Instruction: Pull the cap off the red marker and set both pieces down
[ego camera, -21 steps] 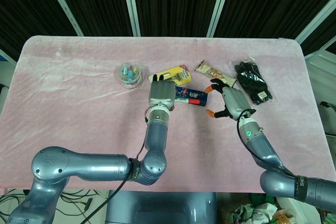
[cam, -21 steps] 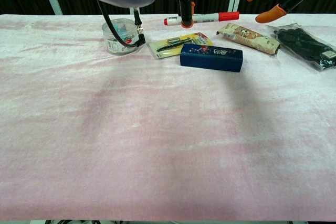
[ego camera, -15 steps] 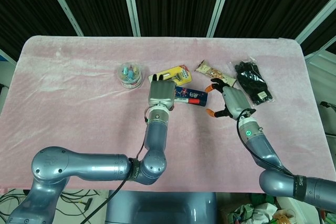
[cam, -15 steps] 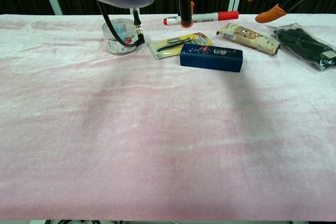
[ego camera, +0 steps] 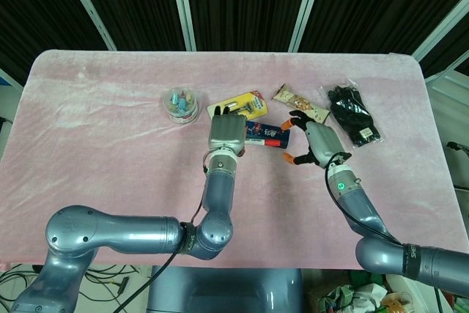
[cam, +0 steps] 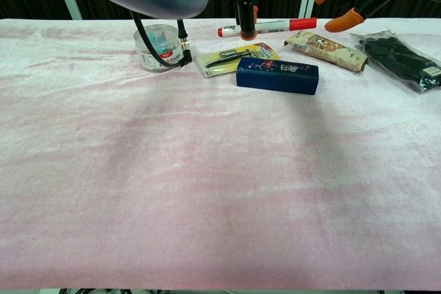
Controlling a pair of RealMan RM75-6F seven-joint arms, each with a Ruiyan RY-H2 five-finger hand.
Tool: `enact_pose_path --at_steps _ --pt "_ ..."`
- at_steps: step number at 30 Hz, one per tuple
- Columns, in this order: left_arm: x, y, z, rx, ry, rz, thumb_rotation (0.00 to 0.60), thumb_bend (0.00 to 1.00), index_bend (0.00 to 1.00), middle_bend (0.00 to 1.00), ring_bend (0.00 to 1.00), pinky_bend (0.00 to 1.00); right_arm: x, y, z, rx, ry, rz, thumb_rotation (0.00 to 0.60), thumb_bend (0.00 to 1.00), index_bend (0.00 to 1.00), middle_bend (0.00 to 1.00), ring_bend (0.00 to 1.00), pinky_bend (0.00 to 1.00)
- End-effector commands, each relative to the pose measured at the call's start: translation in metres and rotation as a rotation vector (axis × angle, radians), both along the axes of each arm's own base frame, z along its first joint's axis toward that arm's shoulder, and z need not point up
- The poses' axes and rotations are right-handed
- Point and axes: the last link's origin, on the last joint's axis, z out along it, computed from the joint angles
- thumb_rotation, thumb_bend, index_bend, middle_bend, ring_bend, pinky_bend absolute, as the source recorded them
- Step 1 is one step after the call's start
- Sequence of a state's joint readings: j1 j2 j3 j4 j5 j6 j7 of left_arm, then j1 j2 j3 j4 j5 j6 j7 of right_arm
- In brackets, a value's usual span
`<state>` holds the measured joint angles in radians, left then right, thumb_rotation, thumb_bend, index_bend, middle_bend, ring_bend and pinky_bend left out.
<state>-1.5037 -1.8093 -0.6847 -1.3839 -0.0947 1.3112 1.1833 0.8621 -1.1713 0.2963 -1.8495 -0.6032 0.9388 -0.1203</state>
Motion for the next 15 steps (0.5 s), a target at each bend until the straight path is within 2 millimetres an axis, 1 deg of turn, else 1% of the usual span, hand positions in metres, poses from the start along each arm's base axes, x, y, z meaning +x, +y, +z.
enact_pose_path --at_steps 1,8,15 --pt "-0.0008 0.0005 -0.0004 0.001 -0.003 0.004 0.600 0.55 0.73 0.31 0.07 0.06 0.0005 -0.0010 -0.0025 0.001 0.000 -0.006 0.600 0.15 0.38 0.12 0.20 0.25" --pt "0.0014 -0.0012 0.0018 0.004 -0.012 0.002 0.600 0.55 0.73 0.31 0.07 0.06 0.0038 -0.0031 -0.0073 -0.012 -0.006 -0.004 0.600 0.15 0.45 0.12 0.20 0.25" --pt "0.0024 -0.0031 0.0006 -0.009 -0.022 0.008 0.600 0.55 0.73 0.31 0.07 0.06 0.0045 -0.0053 -0.0113 -0.031 0.010 0.000 0.600 0.16 0.47 0.12 0.20 0.25"
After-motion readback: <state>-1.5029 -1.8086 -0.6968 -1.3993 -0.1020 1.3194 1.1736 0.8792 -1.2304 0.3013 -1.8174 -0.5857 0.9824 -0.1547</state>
